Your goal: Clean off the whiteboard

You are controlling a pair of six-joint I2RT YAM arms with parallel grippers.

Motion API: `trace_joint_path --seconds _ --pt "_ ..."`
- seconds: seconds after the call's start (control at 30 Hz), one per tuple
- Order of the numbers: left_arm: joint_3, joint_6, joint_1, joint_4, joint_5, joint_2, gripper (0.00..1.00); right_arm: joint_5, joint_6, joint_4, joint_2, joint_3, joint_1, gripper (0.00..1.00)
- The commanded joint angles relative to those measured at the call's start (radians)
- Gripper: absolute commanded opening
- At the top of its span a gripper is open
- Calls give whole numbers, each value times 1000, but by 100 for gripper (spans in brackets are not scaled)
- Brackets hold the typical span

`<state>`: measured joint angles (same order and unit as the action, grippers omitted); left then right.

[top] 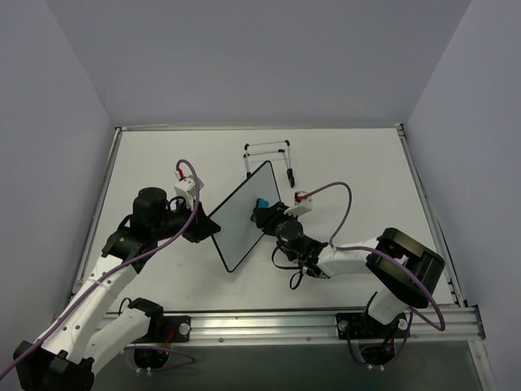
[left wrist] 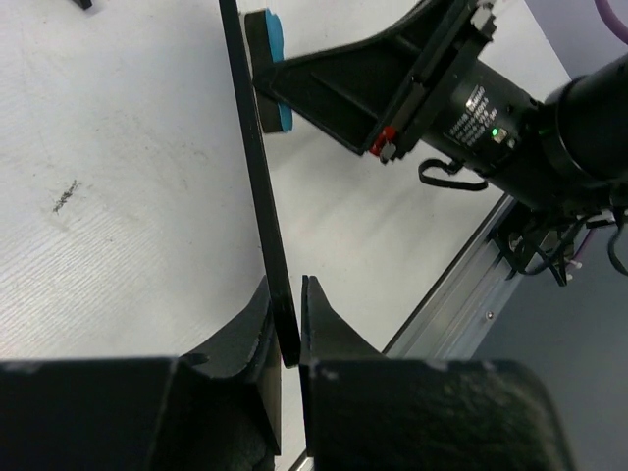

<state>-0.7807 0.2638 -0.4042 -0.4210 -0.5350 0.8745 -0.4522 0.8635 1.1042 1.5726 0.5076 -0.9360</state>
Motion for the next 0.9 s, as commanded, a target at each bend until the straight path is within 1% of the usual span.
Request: trace_joint_path --seconds 0.0,0.03,0.13,0.23,0.37,0.6,0.87 --pt "-31 34 -42 57 -280 -22 2 58 -61 -84 -17 100 -125 0" --pt "-32 35 -41 57 -278 -23 2 55 -73 -89 -20 133 -164 0" --pt "-29 35 -41 57 -273 -28 2 53 -86 -96 -23 189 -225 0" --pt "-29 35 -41 57 -273 -28 2 37 -74 -92 -26 204 -276 0" --pt "-31 35 -41 59 -272 -26 2 30 -17 -50 -16 200 -323 0" --pt "-29 37 -42 57 -267 -32 2 24 123 -63 33 232 -391 0" --pt "-28 38 -42 57 -264 -32 2 0 252 -102 70 261 -426 0"
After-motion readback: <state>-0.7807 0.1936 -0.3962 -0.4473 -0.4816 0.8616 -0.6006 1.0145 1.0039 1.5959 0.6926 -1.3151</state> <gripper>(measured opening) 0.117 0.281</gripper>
